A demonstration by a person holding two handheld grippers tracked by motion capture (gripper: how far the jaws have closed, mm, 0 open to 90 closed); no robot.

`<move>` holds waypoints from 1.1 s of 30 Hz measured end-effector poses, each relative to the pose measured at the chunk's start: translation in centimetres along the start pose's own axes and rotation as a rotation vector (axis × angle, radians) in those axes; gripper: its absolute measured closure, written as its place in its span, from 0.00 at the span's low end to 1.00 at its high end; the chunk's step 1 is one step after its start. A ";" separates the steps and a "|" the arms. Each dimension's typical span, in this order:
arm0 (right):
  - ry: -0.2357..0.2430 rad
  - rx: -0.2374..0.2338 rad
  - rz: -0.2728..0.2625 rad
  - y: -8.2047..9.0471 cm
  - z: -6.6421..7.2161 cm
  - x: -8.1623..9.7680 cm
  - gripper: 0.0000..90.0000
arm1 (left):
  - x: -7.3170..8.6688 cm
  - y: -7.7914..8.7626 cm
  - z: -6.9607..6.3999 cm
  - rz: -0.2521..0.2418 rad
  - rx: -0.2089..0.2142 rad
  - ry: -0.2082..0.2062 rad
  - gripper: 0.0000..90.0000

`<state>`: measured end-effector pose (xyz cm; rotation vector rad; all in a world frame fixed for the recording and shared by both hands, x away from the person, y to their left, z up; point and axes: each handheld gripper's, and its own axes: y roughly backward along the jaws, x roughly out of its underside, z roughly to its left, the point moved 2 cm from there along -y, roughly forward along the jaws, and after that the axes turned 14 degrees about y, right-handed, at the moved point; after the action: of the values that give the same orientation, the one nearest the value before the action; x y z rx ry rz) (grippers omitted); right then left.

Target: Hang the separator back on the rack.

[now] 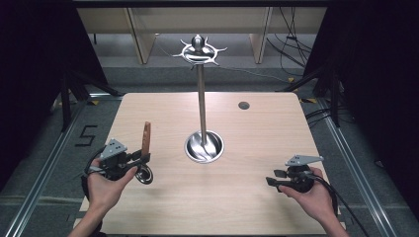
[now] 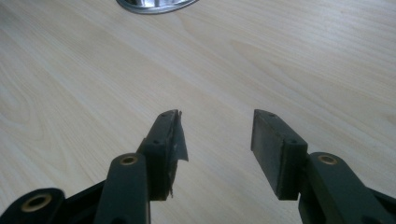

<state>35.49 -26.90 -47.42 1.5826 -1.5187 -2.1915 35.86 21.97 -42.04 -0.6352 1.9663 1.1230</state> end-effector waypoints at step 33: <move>-0.008 0.003 -0.012 -0.2 0.1 0.0 0.58 | -1.5 0.6 -2.7 -0.084 0.060 -0.056 0.76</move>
<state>35.52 -26.78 -47.53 1.5901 -1.5191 -2.2049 35.30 20.01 -39.68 -0.6420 1.9006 1.0163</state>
